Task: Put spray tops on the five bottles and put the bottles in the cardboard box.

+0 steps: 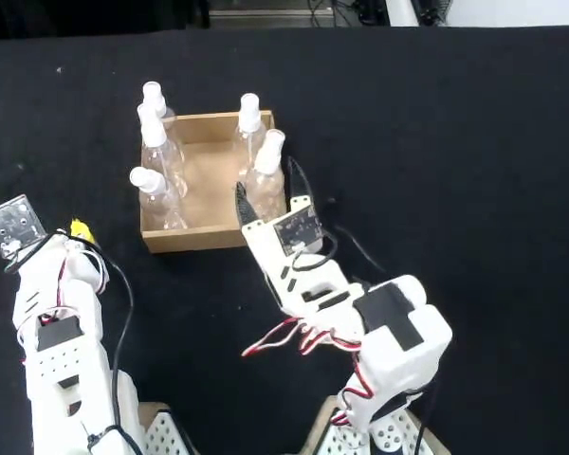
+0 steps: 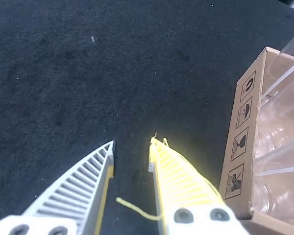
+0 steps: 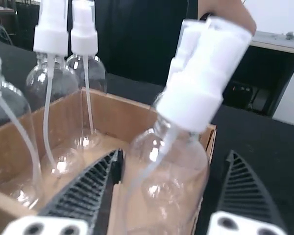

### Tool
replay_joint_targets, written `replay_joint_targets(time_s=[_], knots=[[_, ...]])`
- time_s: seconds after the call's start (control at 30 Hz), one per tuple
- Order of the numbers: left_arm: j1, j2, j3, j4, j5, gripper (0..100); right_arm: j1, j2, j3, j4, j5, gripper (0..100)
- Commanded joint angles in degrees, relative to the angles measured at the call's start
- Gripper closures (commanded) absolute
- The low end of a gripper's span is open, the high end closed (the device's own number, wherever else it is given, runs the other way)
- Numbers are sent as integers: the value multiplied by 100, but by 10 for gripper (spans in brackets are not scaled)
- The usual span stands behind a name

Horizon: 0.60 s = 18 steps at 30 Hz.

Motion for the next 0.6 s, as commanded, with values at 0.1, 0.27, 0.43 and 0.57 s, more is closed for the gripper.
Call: replay_joint_targets(time_s=[0.1,0.27,0.43,0.57], knots=[[31,-70,-84,-114,0,895,-308,-743,259,53,0,725],[31,-70,-84,-114,0,895,-273,-980,356,88,0,725],[31,-70,-84,-114,0,895,-211,-971,338,88,0,725],[31,-70,-84,-114,0,895,-211,-1024,347,88,0,725]])
